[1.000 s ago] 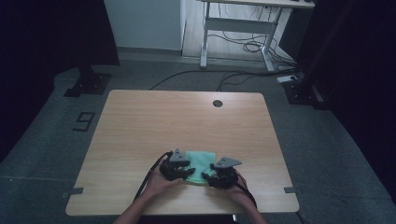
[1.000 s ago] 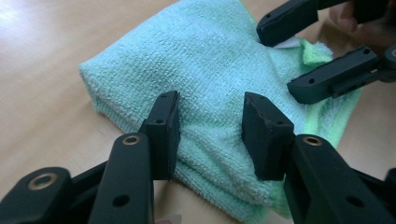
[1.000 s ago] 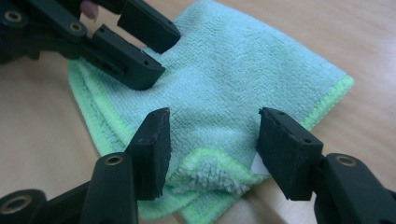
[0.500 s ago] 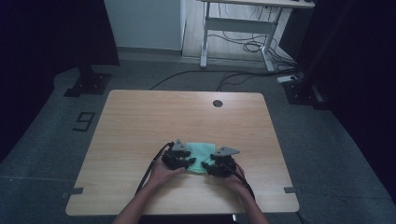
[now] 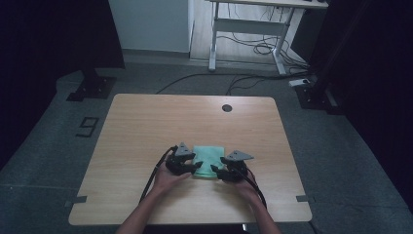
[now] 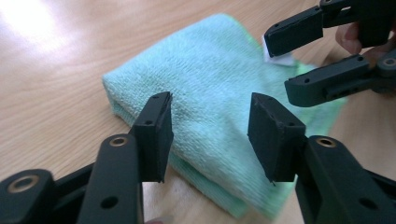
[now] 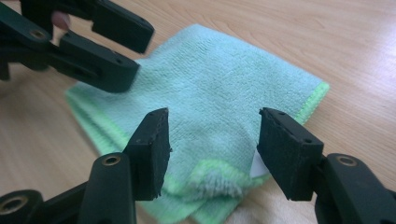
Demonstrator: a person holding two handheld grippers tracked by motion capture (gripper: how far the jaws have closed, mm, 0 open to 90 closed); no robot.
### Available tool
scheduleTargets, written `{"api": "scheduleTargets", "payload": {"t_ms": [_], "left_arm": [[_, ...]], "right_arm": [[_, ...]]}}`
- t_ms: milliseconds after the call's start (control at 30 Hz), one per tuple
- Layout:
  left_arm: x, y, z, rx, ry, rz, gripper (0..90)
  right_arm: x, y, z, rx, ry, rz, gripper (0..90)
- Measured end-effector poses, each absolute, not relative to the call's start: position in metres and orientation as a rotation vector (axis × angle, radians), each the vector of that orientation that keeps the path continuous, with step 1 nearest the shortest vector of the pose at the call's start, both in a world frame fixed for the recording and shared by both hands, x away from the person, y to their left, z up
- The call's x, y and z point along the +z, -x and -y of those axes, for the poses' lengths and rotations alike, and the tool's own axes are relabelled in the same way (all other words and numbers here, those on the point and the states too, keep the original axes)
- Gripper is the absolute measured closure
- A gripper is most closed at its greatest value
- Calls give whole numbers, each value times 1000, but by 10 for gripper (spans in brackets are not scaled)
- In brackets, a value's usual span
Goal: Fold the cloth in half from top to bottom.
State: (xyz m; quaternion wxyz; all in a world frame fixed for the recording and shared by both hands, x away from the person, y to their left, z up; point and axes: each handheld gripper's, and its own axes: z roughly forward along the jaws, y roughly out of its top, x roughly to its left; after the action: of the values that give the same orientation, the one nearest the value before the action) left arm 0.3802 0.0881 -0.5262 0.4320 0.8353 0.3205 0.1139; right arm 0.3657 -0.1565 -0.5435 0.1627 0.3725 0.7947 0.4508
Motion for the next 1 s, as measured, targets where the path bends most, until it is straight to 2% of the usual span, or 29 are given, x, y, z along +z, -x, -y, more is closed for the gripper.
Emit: {"api": "scheduleTargets", "payload": {"t_ms": [233, 433, 767, 1000], "left_arm": [[-511, -355, -105, 320, -2039, -807, 473], [-506, -329, -121, 344, -2027, -798, 458], [-512, -293, -149, 368, -2020, -840, 441], [-518, -284, -158, 384, -2030, -850, 437]], "right_arm": [[-529, -342, 162, 1320, -1002, -2247, 409], [-530, -322, 177, 1337, -1023, -2220, 404], [-533, -290, 205, 1293, -1061, -2175, 396], [-535, -279, 220, 1297, -1089, -2155, 388]]}}
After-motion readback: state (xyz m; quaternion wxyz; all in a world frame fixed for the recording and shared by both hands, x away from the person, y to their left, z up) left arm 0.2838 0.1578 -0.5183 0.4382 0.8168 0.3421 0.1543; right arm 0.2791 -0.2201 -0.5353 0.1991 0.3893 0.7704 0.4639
